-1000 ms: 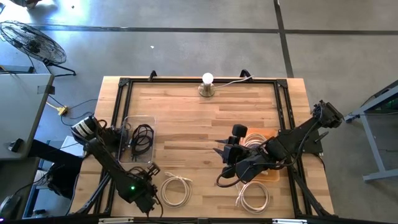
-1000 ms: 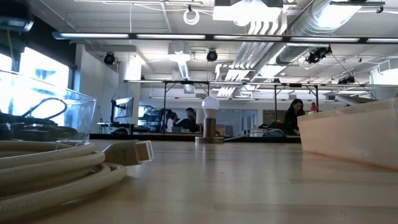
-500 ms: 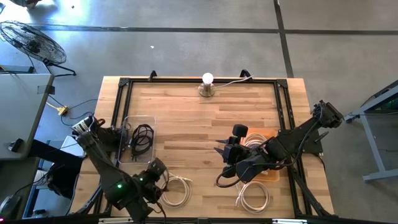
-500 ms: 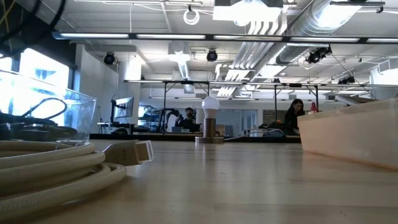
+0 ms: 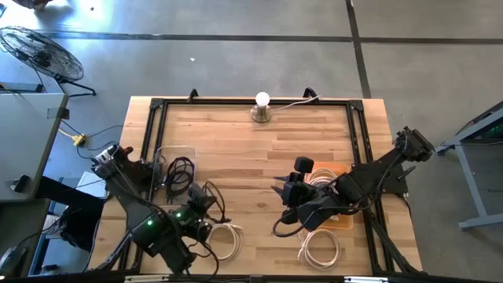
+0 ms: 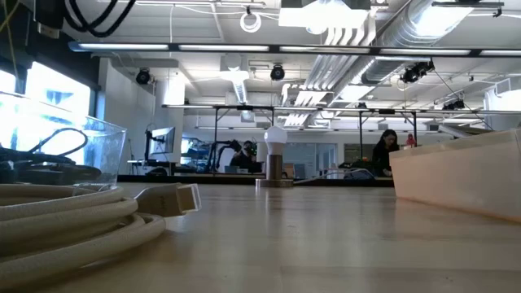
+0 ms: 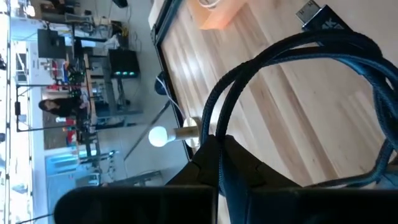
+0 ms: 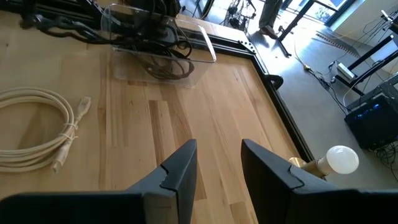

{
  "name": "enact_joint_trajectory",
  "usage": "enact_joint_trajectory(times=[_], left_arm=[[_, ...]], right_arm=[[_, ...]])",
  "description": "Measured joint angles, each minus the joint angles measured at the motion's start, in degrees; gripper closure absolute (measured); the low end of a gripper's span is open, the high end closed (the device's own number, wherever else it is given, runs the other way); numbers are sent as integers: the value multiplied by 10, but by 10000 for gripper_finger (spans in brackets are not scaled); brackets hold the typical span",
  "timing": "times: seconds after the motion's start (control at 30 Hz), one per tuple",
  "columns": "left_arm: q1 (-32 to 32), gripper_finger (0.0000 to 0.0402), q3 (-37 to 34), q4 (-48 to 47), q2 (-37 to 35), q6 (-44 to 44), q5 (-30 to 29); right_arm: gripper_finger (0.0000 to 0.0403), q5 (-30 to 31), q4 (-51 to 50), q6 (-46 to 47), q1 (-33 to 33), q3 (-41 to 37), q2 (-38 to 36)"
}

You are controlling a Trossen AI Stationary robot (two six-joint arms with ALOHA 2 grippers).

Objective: Pick & Place USB Port
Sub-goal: Put the black USB cable into the transparent bin

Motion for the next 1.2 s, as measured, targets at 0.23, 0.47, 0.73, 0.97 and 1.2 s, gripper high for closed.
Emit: enact_joint_trajectory(times=[0.23,0.47,0.73,0.97,1.2], left_arm=[[49,401,0,1,1,32,1],[115,401,-1,1,-15,94,18],[168,401,-1,1,-74,150,7],[180,401,-1,1,-146,145,5],[180,401,-1,1,-197,130,25]], right_arm=[[286,-1,-1,1,0,0,0],[286,-2,-12,13,0,0,0],[286,-1,-60,58,0,0,0],[286,0,-78,82,0,0,0],[286,1,-53,84,0,-38,-1]])
